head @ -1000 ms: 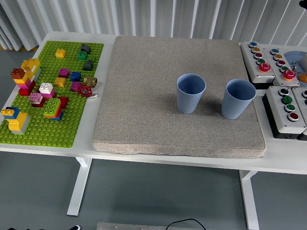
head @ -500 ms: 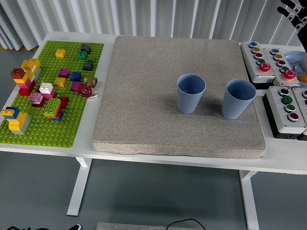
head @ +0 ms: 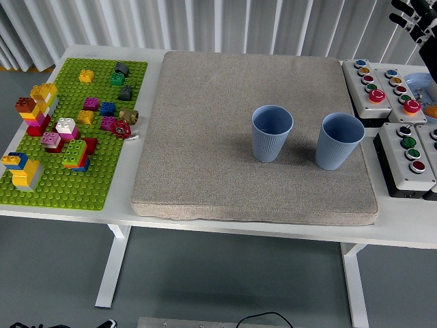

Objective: Pick cup pour cup place

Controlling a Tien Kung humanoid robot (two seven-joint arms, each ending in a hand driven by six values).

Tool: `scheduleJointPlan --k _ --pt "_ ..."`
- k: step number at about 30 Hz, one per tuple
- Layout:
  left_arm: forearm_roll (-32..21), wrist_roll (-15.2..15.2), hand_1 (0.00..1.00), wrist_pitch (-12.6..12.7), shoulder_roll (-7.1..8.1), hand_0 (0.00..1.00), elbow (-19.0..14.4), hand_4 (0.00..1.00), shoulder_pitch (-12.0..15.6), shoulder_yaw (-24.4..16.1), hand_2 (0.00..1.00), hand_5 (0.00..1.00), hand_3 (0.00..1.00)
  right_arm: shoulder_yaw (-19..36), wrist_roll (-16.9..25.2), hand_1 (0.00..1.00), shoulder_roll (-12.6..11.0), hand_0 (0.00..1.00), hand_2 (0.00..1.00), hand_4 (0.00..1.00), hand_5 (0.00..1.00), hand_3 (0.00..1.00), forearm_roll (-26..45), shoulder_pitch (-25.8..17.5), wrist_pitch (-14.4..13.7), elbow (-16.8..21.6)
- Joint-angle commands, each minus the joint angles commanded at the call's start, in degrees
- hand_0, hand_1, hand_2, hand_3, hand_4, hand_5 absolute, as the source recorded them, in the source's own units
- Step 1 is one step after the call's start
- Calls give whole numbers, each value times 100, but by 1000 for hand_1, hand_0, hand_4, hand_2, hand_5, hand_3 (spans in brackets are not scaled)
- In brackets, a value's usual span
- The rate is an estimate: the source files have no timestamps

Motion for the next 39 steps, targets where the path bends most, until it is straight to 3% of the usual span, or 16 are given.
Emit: scheduleJointPlan --k 39 --pt "1 -16 817 15 9 784 12 498 15 8 830 998 761 30 -8 861 19 918 949 857 590 908 -35 -64 22 -9"
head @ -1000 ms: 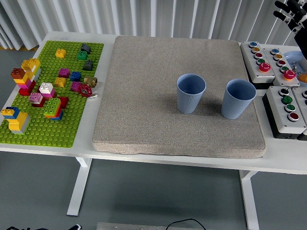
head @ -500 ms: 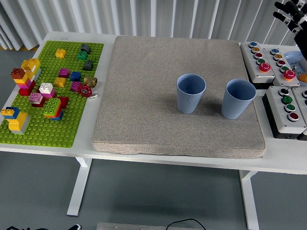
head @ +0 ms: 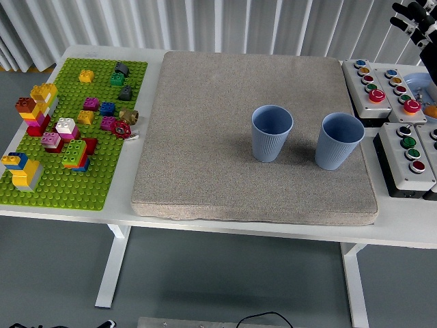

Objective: Pick cup pour cup place

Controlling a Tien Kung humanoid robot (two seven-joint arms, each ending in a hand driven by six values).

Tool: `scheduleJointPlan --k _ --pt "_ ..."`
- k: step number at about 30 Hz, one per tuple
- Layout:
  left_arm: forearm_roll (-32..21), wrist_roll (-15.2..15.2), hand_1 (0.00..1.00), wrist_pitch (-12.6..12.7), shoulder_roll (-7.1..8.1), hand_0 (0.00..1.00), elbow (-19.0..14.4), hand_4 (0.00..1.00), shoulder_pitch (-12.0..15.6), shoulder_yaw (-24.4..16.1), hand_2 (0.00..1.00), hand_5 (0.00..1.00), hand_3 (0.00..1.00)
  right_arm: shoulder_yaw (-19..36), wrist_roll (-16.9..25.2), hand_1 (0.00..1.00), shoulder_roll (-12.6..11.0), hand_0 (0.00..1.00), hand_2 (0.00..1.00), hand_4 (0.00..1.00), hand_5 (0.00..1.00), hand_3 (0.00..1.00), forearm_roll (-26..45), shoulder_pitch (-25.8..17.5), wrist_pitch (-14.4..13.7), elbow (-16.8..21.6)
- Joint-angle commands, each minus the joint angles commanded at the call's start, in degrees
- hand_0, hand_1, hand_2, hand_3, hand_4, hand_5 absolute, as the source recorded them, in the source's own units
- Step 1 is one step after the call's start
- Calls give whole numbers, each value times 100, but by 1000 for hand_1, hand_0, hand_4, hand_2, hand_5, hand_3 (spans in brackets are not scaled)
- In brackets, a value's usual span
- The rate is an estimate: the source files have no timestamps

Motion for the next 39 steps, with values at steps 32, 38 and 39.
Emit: scheduleJointPlan --k 32,38,39 --pt "-40 -54 818 62 -1 784 -5 497 -12 33 834 998 760 -43 -1 862 -1 918 947 856 596 907 -13 22 3 -3" --pt "-57 -42 828 64 3 786 -12 497 13 34 839 998 761 -68 1 862 2 918 946 855 596 908 -7 8 2 -5" --pt "-70 -44 828 64 3 786 -13 497 21 39 839 998 761 -70 2 862 2 918 946 855 596 908 -10 4 -4 -2"
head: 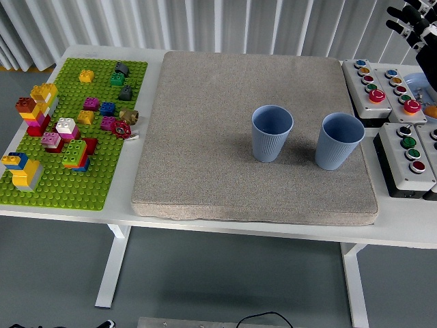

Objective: Pick cup pour cup place

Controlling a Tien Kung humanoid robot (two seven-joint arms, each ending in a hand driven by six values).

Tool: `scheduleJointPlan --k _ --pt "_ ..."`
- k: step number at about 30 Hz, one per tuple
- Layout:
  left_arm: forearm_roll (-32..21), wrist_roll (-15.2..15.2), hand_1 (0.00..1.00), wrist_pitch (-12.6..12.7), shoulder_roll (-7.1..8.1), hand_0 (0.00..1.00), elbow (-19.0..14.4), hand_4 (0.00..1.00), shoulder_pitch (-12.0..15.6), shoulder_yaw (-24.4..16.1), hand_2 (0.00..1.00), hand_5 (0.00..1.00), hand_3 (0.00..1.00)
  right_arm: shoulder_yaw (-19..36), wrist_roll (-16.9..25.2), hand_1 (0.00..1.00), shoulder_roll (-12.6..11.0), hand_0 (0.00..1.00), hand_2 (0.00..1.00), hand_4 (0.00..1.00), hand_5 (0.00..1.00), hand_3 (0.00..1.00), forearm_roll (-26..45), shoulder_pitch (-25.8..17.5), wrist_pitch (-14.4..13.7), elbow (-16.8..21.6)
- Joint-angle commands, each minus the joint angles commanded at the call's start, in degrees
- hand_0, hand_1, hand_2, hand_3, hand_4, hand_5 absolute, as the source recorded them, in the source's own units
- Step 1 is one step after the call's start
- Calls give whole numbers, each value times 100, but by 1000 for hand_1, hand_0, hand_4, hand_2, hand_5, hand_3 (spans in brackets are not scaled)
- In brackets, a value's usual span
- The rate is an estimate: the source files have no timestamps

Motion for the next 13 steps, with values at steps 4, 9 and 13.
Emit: scheduleJointPlan --k 4,9,13 --pt "-5 0 831 5 3 787 -2 497 4 5 845 998 762 -13 0 862 -5 918 946 855 598 907 1 1 6 6" --pt "-39 -9 833 8 0 787 4 497 -8 23 850 998 761 -5 2 862 -8 918 946 855 599 907 0 14 6 10" --pt "-72 -17 833 3 4 787 7 497 -17 43 850 998 761 -21 5 862 -11 918 946 855 599 907 3 32 8 3"
